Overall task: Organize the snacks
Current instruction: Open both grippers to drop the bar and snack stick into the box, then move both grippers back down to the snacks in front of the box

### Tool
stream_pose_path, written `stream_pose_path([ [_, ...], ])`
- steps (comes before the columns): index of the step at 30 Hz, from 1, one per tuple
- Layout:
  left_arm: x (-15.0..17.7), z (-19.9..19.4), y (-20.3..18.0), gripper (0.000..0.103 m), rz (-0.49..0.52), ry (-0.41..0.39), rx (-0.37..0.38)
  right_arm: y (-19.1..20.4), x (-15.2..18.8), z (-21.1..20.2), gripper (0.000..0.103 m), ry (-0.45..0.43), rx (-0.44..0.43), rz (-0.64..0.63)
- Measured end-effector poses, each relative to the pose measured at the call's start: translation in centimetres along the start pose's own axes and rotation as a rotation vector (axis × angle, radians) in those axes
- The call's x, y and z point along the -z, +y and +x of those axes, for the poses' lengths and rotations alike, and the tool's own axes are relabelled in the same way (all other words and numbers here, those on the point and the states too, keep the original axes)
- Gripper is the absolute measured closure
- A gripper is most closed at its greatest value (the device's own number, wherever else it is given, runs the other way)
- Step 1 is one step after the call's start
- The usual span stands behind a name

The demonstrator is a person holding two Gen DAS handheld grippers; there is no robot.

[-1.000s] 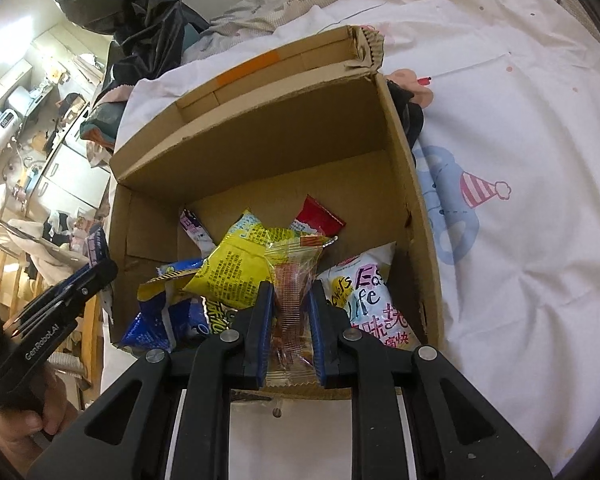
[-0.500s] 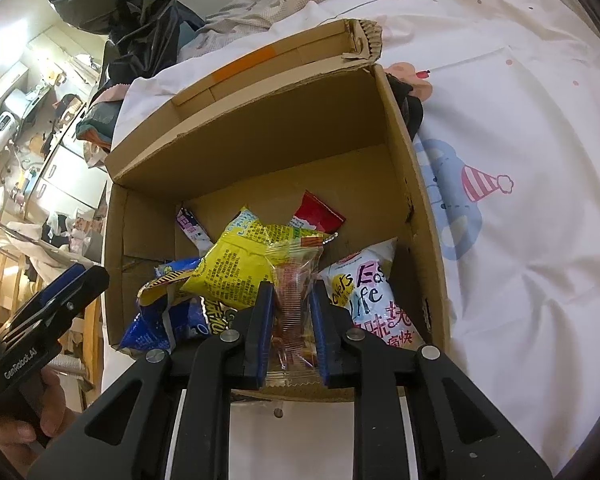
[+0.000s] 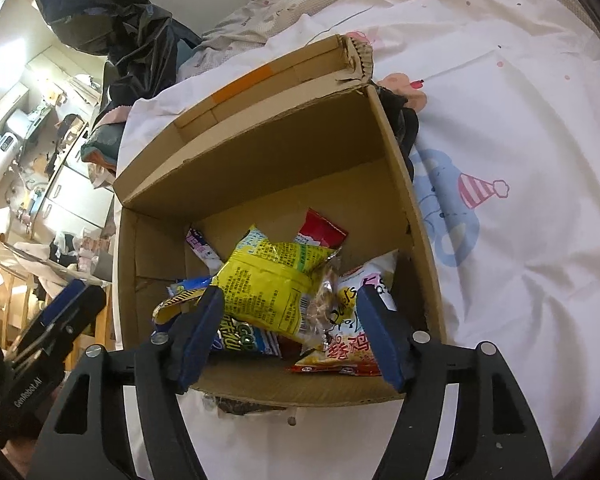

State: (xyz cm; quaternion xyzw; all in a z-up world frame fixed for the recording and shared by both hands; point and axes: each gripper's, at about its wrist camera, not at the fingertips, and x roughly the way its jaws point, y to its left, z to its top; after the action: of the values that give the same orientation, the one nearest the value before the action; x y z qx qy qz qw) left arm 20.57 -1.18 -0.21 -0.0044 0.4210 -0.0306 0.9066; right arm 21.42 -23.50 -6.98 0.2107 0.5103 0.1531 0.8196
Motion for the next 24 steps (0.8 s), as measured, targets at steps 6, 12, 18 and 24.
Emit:
stream_pose_path([
  [6,0.1,-0.2,0.8,0.029,-0.034,0.011,0.007,0.1,0.2,0.0,0.032,0.007,0.007,0.001],
  [12,0.5,-0.6,0.8,0.029,-0.017,0.009,0.007,0.3,0.9,-1.0,0.032,-0.008,0.000,0.013],
  [18,1.3,-1.1,1.5,0.029,-0.032,0.030,0.002,0.6,2.4,-2.1,0.032,-0.004,-0.013,0.024],
  [24,3.6,-1.5,2.1,0.029,-0.063,0.093,-0.003,0.4,4.3,-2.9,0.032,0.010,-0.008,0.024],
])
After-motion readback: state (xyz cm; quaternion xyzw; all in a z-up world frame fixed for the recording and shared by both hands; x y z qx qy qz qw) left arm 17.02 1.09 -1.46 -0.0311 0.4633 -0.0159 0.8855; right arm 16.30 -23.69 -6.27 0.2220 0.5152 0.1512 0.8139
